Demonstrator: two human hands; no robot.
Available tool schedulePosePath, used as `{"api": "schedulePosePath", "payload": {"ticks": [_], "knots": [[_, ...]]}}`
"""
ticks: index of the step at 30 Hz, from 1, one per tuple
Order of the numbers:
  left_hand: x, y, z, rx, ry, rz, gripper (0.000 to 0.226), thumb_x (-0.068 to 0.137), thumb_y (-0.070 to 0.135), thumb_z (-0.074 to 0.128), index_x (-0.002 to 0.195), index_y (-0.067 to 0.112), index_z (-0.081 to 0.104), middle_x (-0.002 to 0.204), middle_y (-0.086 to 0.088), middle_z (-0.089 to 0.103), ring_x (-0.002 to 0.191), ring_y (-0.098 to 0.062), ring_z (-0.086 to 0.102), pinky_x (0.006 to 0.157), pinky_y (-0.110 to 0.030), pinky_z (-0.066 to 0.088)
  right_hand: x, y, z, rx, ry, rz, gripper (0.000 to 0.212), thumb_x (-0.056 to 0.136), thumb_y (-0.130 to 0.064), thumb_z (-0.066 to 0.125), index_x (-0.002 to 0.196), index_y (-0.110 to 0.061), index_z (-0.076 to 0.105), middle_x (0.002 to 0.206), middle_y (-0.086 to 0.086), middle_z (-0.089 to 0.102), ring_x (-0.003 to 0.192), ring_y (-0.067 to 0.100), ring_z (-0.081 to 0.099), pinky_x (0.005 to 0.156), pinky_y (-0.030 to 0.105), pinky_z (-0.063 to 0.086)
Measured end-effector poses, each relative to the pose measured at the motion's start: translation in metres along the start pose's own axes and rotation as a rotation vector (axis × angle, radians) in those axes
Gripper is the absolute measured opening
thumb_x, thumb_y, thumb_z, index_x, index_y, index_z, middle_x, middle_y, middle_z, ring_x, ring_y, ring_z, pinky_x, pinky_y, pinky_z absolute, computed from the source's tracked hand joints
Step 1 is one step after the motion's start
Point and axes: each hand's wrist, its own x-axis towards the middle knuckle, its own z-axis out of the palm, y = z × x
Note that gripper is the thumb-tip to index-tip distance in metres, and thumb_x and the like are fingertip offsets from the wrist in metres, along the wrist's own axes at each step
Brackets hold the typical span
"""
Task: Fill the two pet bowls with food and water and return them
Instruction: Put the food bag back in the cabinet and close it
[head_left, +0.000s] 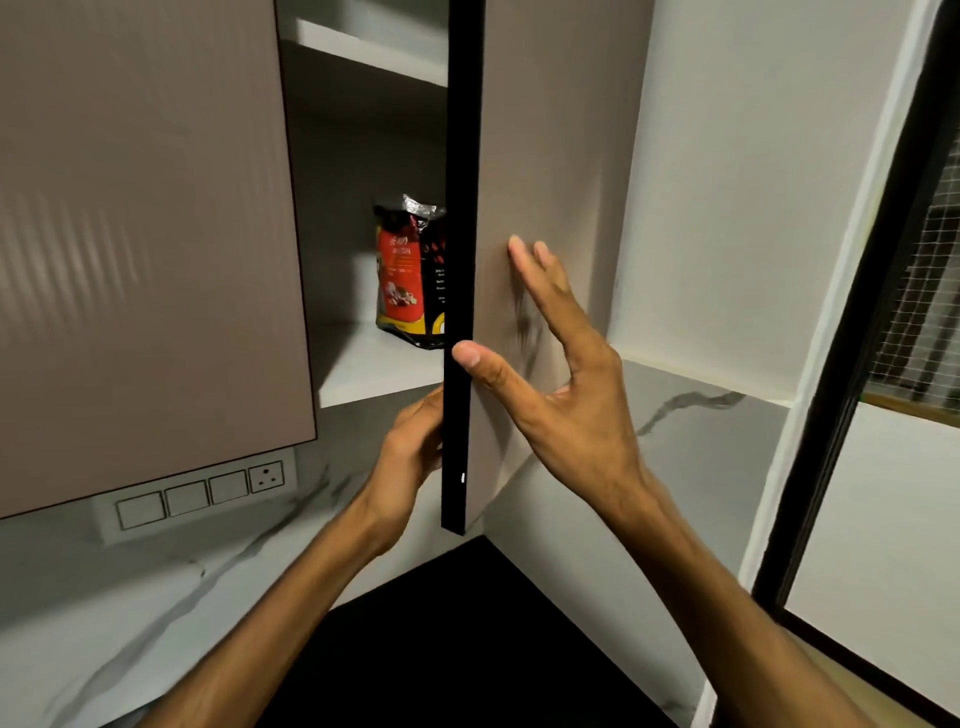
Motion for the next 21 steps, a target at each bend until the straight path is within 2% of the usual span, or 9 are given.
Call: {"api": "schedulePosePath", "payload": {"ticks": [2, 4, 6, 8, 9, 13, 17, 19, 21], "knots": [[-0.004, -0.004, -0.009, -0.072, 0.065, -0.054, 0.028, 0.088, 0.047, 0.06, 0.097, 0.034, 0.083, 0.11, 0.005, 0.078, 0.107, -0.013, 0.07, 0.089, -0.031, 0.051, 0.004, 0.002, 0.011, 0.002, -0.023, -0.001, 0.089, 0.084, -0.067, 0.068, 0.161, -0.046, 0.028, 0.173, -0.017, 0.015, 0.15, -0.015, 0.011, 0.097, -0.013, 0.014], [-0.006, -0.007, -0.016, -0.134, 0.134, -0.077, 0.036, 0.083, 0.048, 0.058, 0.098, 0.028, 0.083, 0.107, 0.002, 0.078, 0.104, -0.014, 0.07, 0.088, -0.03, 0.052, 0.008, 0.004, 0.024, -0.001, -0.036, -0.01, 0.089, 0.085, -0.064, 0.069, 0.162, -0.046, 0.026, 0.174, -0.016, 0.011, 0.154, -0.006, 0.01, 0.107, -0.004, 0.017], [-0.007, -0.009, -0.023, -0.174, 0.169, -0.079, 0.038, 0.081, 0.047, 0.054, 0.094, 0.03, 0.085, 0.1, 0.004, 0.079, 0.094, -0.008, 0.073, 0.083, -0.027, 0.056, 0.01, 0.006, 0.037, -0.007, -0.038, -0.012, 0.089, 0.087, -0.06, 0.07, 0.162, -0.045, 0.025, 0.174, -0.014, 0.007, 0.159, 0.004, 0.01, 0.123, 0.026, 0.023], [-0.008, -0.01, -0.03, -0.249, 0.198, -0.089, 0.033, 0.08, 0.045, 0.056, 0.091, 0.032, 0.085, 0.094, 0.005, 0.079, 0.087, -0.005, 0.075, 0.075, -0.024, 0.06, 0.013, 0.006, 0.05, -0.015, -0.034, 0.0, 0.088, 0.09, -0.056, 0.072, 0.163, -0.043, 0.024, 0.175, -0.012, 0.004, 0.161, 0.011, 0.007, 0.127, 0.055, 0.024], [-0.007, -0.011, -0.033, -0.304, 0.227, -0.108, 0.032, 0.08, 0.045, 0.059, 0.091, 0.03, 0.085, 0.094, 0.004, 0.08, 0.086, -0.007, 0.076, 0.073, -0.026, 0.062, 0.015, 0.007, 0.055, -0.019, -0.033, 0.003, 0.088, 0.091, -0.055, 0.072, 0.163, -0.042, 0.023, 0.175, -0.011, 0.003, 0.162, 0.012, 0.005, 0.125, 0.062, 0.025], [-0.006, -0.025, -0.051, -0.589, 0.257, -0.202, 0.037, 0.087, 0.045, 0.062, 0.106, 0.021, 0.083, 0.12, -0.011, 0.076, 0.113, -0.029, 0.073, 0.096, -0.053, 0.058, 0.022, 0.013, 0.075, -0.038, -0.034, -0.009, 0.088, 0.093, -0.05, 0.073, 0.164, -0.037, 0.024, 0.176, -0.005, 0.0, 0.162, 0.013, 0.0, 0.125, 0.065, 0.023], [-0.006, -0.043, -0.059, -0.949, 0.258, -0.252, 0.048, 0.097, 0.04, 0.053, 0.123, 0.007, 0.076, 0.138, -0.021, 0.064, 0.127, -0.041, 0.063, 0.098, -0.06, 0.053, 0.029, 0.023, 0.094, -0.11, -0.038, -0.049, 0.085, 0.095, -0.05, 0.071, 0.164, -0.036, 0.023, 0.176, -0.001, 0.0, 0.162, 0.015, -0.001, 0.125, 0.067, 0.018], [-0.005, -0.049, -0.059, -1.078, 0.311, -0.243, 0.056, 0.094, 0.029, 0.049, 0.145, 0.009, 0.056, 0.15, -0.025, 0.051, 0.136, -0.046, 0.052, 0.095, -0.063, 0.053, 0.033, 0.029, 0.102, -0.145, -0.041, -0.071, 0.084, 0.096, -0.053, 0.069, 0.164, -0.036, 0.022, 0.176, 0.0, -0.001, 0.162, 0.017, -0.002, 0.126, 0.065, 0.015], [-0.002, -0.056, -0.058, -1.164, 0.397, -0.221, 0.077, 0.082, 0.019, 0.046, 0.157, 0.016, 0.033, 0.157, -0.03, 0.038, 0.142, -0.048, 0.043, 0.093, -0.066, 0.051, 0.037, 0.035, 0.111, -0.181, -0.045, -0.085, 0.083, 0.097, -0.055, 0.066, 0.164, -0.036, 0.022, 0.176, 0.0, -0.002, 0.162, 0.018, -0.002, 0.127, 0.063, 0.013]]}}
